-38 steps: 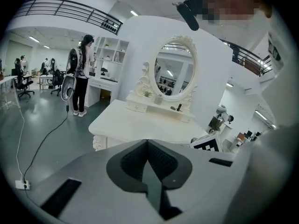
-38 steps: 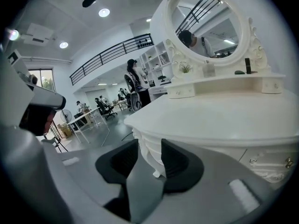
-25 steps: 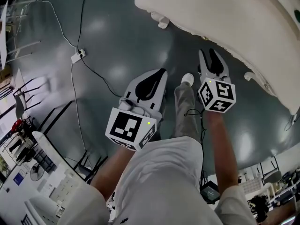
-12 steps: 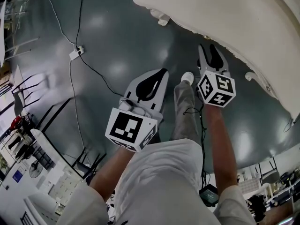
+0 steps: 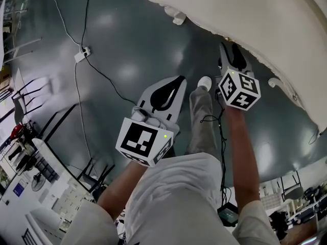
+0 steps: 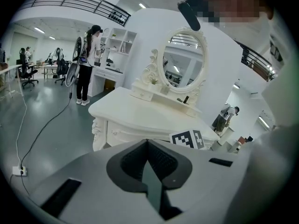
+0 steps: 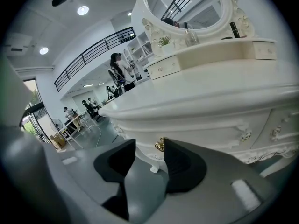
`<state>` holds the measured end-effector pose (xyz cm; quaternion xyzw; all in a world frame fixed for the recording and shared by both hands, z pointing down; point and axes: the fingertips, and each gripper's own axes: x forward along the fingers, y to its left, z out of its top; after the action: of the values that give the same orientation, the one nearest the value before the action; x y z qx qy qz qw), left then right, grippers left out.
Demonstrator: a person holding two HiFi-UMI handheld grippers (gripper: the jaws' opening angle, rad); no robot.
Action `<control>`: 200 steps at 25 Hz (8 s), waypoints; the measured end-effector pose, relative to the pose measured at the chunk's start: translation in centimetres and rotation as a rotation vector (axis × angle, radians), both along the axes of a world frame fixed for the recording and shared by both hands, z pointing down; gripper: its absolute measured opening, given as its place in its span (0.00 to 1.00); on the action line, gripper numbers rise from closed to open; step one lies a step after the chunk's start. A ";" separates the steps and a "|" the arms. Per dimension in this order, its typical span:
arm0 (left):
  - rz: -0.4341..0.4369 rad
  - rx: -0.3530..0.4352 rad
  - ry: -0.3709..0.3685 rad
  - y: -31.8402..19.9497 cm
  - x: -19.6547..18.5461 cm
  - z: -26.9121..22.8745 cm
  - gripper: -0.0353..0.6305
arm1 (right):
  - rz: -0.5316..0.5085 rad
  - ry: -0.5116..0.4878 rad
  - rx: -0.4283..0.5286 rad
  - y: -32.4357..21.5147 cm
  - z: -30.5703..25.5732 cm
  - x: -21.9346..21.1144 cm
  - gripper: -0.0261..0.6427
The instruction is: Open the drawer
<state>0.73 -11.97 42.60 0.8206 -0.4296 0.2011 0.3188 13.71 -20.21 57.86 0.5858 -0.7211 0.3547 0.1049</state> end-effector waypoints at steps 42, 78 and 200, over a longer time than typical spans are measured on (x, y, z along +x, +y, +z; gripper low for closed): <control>0.018 -0.018 0.024 0.7 -0.6 1.2 0.07 | 0.065 0.033 -0.108 -1.1 4.5 0.9 0.24; 0.026 -0.012 0.031 6.7 -4.1 0.9 0.07 | 0.024 0.012 -0.161 11.5 5.1 -5.4 0.24; 0.091 0.371 0.149 13.9 -14.7 -22.9 0.07 | -0.087 0.243 0.515 24.9 -42.4 -6.2 0.25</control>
<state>-13.93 1.96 19.74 0.8965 -0.3968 0.0713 0.1836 7.53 4.70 15.48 0.5997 -0.7942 0.0821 0.0534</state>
